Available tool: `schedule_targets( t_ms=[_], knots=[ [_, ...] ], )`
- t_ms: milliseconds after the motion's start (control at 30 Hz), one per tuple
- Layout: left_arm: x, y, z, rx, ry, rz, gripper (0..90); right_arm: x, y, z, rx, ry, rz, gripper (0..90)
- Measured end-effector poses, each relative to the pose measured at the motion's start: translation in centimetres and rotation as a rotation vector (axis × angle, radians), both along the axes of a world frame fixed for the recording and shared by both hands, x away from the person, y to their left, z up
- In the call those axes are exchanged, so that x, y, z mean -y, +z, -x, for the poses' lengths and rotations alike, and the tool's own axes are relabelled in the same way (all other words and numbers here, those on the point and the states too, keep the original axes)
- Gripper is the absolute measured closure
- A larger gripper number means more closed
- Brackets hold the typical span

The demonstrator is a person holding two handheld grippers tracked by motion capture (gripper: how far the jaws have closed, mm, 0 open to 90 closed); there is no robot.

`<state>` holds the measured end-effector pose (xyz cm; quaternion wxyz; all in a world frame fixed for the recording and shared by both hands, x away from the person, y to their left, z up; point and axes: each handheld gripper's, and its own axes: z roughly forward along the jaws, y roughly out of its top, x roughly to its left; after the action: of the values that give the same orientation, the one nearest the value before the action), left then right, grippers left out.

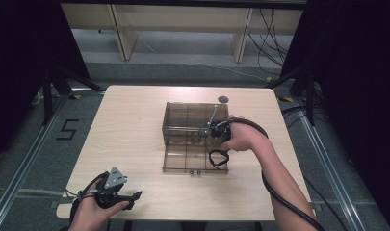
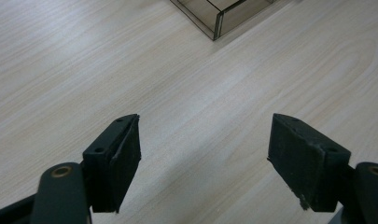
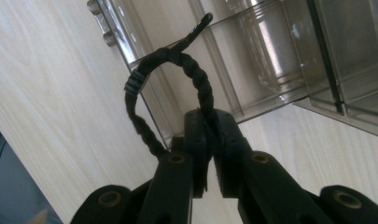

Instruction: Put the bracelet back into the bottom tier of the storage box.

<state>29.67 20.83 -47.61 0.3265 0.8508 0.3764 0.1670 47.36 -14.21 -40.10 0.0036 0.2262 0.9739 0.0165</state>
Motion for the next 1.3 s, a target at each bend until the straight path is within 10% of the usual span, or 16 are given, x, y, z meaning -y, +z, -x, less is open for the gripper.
schedule_targets(
  t_ms=[1000, 1067, 1233, 1300],
  knots=[
    [0.2, -0.1, 0.0, 0.005, 0.018, 0.027, 25.0, -0.6, -2.3, -1.0, 0.007, 0.059, 0.05, 85.3],
    [0.2, -0.1, 0.0, 0.005, 0.018, 0.027, 25.0, -0.4, -2.8, -1.5, 0.032, 0.145, 0.032, 85.3],
    [0.2, -0.1, 0.0, 0.004, 0.018, 0.027, 25.0, -0.6, -3.1, -1.6, 0.028, 0.159, 0.037, 85.3],
    [0.2, -0.2, 0.0, 0.005, 0.018, 0.027, 25.0, -0.9, -3.0, -1.2, 0.005, 0.098, 0.063, 85.3]
  ],
)
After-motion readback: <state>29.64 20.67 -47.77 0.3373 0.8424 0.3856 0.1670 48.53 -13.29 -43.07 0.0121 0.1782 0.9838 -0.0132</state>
